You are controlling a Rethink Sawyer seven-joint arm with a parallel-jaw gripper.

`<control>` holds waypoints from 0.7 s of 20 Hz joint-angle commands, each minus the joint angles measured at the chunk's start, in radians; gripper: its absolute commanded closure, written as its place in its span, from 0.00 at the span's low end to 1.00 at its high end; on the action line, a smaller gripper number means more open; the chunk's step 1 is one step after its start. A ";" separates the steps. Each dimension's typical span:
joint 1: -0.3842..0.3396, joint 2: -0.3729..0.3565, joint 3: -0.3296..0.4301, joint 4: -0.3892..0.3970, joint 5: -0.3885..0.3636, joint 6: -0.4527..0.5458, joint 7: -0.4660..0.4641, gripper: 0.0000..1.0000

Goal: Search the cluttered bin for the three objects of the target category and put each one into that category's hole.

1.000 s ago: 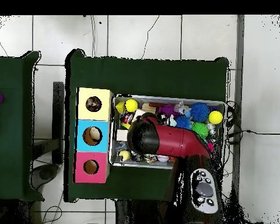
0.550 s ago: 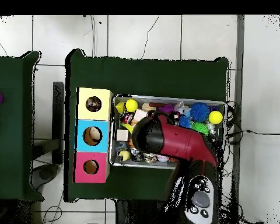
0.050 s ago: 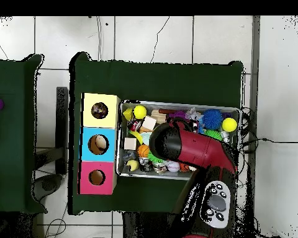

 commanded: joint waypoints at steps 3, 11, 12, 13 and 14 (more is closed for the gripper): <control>0.019 0.063 0.005 0.008 0.071 -0.046 0.272 0.00; 0.135 0.004 -0.087 0.008 0.132 0.096 0.303 0.00; 0.144 -0.002 -0.095 0.010 0.137 0.108 0.302 0.00; 0.162 -0.012 -0.112 0.008 0.146 0.136 0.308 0.00; 0.172 -0.016 -0.122 0.008 0.151 0.146 0.307 0.00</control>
